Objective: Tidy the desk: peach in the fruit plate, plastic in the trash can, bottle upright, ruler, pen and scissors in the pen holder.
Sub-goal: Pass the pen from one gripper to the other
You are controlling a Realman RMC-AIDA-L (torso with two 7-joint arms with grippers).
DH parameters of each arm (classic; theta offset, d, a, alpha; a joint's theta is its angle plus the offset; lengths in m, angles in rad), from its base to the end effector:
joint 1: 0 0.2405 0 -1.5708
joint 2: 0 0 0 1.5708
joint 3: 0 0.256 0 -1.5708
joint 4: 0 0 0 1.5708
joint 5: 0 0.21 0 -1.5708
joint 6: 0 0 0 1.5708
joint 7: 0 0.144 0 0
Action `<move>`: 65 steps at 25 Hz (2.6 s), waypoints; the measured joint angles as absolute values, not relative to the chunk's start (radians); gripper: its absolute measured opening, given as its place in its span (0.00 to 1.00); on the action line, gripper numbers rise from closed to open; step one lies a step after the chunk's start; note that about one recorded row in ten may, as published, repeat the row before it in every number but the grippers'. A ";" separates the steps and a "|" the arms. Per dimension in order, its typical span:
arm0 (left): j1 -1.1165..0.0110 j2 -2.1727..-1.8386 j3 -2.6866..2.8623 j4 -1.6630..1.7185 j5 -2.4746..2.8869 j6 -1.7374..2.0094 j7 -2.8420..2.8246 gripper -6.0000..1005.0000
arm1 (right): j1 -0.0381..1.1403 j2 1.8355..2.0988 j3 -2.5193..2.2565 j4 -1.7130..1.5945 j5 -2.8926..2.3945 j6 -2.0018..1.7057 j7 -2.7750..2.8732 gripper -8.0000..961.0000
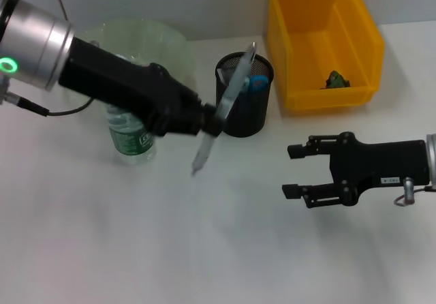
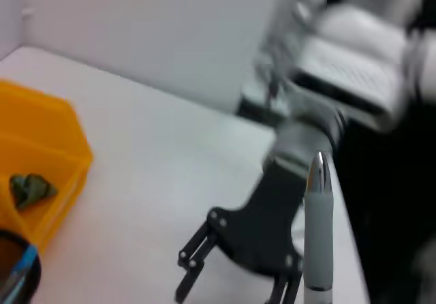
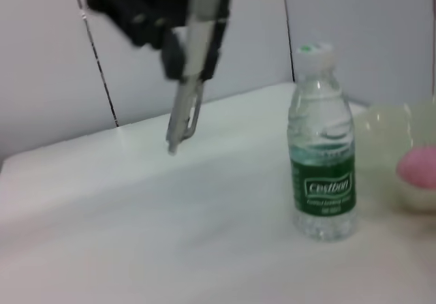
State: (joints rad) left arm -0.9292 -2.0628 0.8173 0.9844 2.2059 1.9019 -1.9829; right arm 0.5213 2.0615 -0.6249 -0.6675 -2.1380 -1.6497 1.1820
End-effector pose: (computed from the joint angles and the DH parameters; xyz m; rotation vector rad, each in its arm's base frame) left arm -0.0998 0.3701 0.0297 2.9618 0.4737 0.2692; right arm 0.2763 0.3140 0.0060 -2.8342 0.3614 0.5786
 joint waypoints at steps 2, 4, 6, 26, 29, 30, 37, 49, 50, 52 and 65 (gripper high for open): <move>-0.928 -2.063 0.814 0.955 2.170 1.873 -2.113 0.14 | 0.512 2.061 -0.619 -0.677 -2.123 -1.650 1.106 0.67; -0.917 -2.064 0.811 0.941 2.135 1.853 -2.228 0.14 | 0.498 2.059 -0.614 -0.692 -2.096 -1.651 1.042 0.67; -0.899 -2.064 0.813 0.946 2.104 1.849 -2.320 0.15 | 0.480 2.059 -0.612 -0.709 -2.052 -1.652 0.975 0.67; -0.805 -2.063 0.818 0.803 2.018 1.852 -2.726 0.15 | 0.449 2.080 -0.629 -0.410 -1.593 -1.675 -0.087 0.66; -0.808 -2.059 0.819 0.795 2.023 1.860 -2.752 0.15 | 0.456 2.080 -0.629 -0.360 -1.553 -1.706 -0.201 0.66; -0.809 -2.057 0.820 0.794 2.023 1.861 -2.757 0.15 | 0.459 2.080 -0.629 -0.344 -1.548 -1.715 -0.242 0.66; -0.820 -2.045 0.820 0.758 2.024 1.862 -2.751 0.15 | 0.497 2.082 -0.625 -0.223 -1.546 -1.719 -0.518 0.65; -0.837 -2.036 0.857 0.736 2.028 1.858 -2.746 0.15 | 0.564 2.086 -0.639 -0.113 -1.550 -1.688 -0.797 0.65; -0.838 -2.033 0.864 0.728 2.028 1.859 -2.744 0.15 | 0.566 2.086 -0.644 -0.111 -1.551 -1.689 -0.810 0.65; -0.840 -2.027 0.868 0.714 2.029 1.860 -2.740 0.15 | 0.568 2.086 -0.656 -0.111 -1.553 -1.694 -0.834 0.65; -0.846 -2.017 0.886 0.699 2.040 1.864 -2.727 0.16 | 0.568 2.086 -0.720 -0.106 -1.565 -1.699 -0.949 0.64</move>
